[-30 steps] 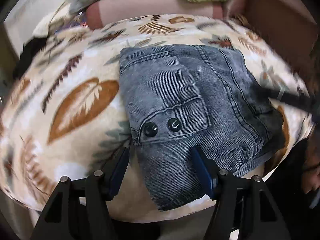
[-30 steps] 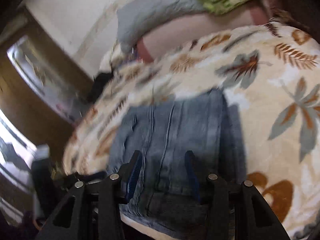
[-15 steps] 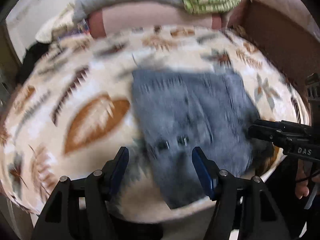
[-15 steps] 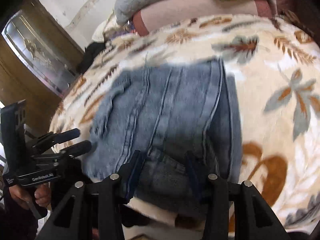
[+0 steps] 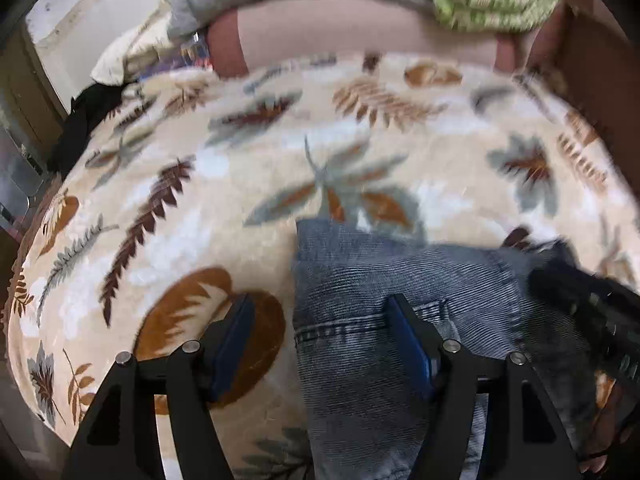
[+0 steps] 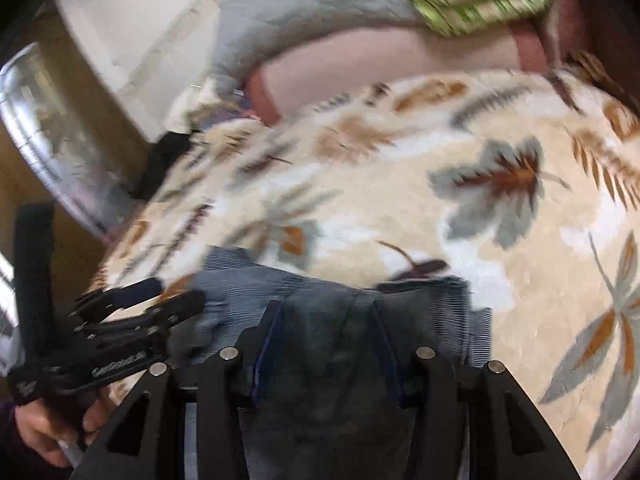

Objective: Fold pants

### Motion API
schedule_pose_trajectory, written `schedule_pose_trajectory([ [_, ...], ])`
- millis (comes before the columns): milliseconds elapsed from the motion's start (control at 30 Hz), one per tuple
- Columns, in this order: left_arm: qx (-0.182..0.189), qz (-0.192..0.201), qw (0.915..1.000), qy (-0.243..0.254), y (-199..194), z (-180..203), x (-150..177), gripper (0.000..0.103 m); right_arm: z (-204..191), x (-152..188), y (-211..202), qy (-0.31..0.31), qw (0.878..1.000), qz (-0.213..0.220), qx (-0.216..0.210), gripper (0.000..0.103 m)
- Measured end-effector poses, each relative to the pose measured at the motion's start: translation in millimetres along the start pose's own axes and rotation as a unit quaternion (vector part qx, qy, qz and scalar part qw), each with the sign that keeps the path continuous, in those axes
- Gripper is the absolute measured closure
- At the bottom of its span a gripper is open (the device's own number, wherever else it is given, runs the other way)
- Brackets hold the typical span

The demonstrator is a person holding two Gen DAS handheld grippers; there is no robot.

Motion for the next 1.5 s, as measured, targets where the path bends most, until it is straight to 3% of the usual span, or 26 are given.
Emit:
schedule_pose_trajectory([
  [133,-0.009,-0.011,0.9999,-0.005,14.8,-0.2,6.6,0.019,18.0,-0.1,3.1,0.048,0.998,-0.007,-0.037,0.055],
  [267,0.000,-0.024,0.9996,-0.014,3.6,-8.0,11.5,0.019,7.7,7.7,-18.0,0.019,0.999,0.010,-0.025,0.053],
  [433,0.008,0.016,0.9998,-0.009,-42.2,-19.1,34.3,0.020,-11.2,24.5,-57.0,-0.005,0.998,0.038,-0.051,0.053],
  [533,0.013,0.029,0.9994,0.016,-62.4,-14.4,56.5,0.020,-18.9,48.1,-71.5,-0.002,0.997,0.032,-0.068,0.053],
  [633,0.022,0.030,0.9986,0.038,-72.8,-4.5,82.7,0.020,-30.7,74.7,-75.6,-0.024,0.998,0.011,-0.057,0.053],
  [733,0.017,0.006,0.9982,0.057,-62.3,6.5,110.5,0.020,-33.0,107.4,-61.7,-0.040,0.998,-0.038,-0.022,0.053],
  [800,0.023,0.020,0.9988,0.038,-58.8,4.5,118.6,0.019,-37.4,114.3,-63.2,-0.064,0.997,-0.030,-0.007,0.053],
  [933,0.046,0.004,0.9989,0.010,-51.0,-1.7,124.3,0.018,-36.8,122.6,-66.4,-0.058,0.998,-0.033,-0.008,0.053],
  [1067,0.017,0.035,0.9984,0.042,-53.0,5.7,127.2,0.017,-36.8,126.0,-67.6,-0.060,0.998,-0.031,-0.006,0.053],
  [1500,-0.017,0.038,0.9988,0.027,-57.0,2.9,129.7,0.012,-36.1,127.8,-69.9,-0.057,0.998,-0.027,-0.007,0.053],
])
Point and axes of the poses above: each gripper's, at about its wrist camera, not at the fingertips, and y roughly the way its jaws point, z to its right, x to its underside, the point moved 6 cm from there along y, roughly the way its jaws point, and after that the axes turned 11 degrees about -x, right-handed, at the moved point
